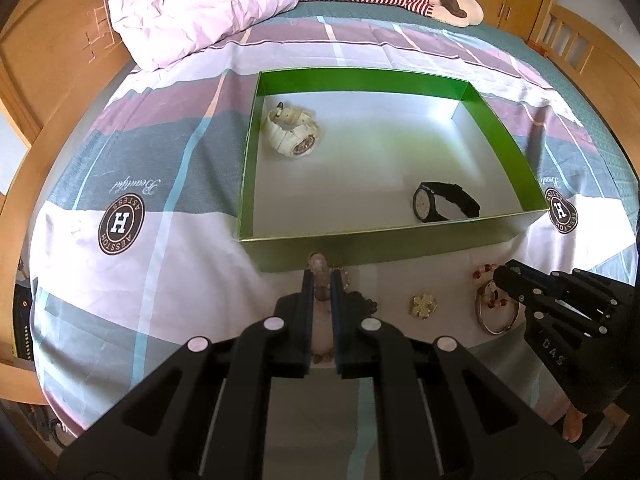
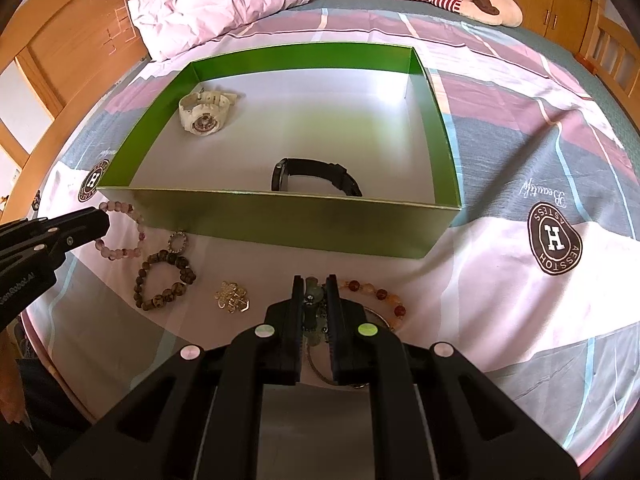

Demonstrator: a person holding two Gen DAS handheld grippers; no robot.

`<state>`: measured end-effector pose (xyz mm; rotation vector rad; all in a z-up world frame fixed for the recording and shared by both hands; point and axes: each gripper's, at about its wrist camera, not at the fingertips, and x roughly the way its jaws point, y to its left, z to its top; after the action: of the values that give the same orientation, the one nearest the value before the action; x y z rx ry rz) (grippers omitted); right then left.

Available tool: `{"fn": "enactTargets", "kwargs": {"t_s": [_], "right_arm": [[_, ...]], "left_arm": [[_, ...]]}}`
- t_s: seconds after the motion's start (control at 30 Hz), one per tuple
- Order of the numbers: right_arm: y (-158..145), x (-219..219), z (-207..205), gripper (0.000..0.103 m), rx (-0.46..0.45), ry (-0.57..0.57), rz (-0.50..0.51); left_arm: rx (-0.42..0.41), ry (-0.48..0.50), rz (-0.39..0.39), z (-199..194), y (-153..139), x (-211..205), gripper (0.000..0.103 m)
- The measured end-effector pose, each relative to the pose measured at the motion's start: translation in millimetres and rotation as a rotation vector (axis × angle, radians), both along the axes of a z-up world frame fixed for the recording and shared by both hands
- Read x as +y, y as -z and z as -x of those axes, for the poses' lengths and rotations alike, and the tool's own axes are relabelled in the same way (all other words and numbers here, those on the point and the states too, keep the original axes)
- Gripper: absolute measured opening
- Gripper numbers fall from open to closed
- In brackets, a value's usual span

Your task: Organize jewelry

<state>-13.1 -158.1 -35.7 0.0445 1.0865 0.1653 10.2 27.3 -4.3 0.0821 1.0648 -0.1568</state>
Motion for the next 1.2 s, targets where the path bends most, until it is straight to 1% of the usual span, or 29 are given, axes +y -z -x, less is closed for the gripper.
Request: {"fn": "enactTargets", "kwargs": {"t_s": [1.07,1.2], "right_arm": [[4.7,5.2,-0.2,0.010,0.007,-0.011,0.007],[2.0,4.3,0.3,0.010,-0.006,-0.008,-0.003]], "left_arm": [[-0.002,0.003,-0.013,2.6,1.3,-3.3,0.008],[-0.005,0.002,-0.010,2.6,1.1,-3.0,0.008]]}}
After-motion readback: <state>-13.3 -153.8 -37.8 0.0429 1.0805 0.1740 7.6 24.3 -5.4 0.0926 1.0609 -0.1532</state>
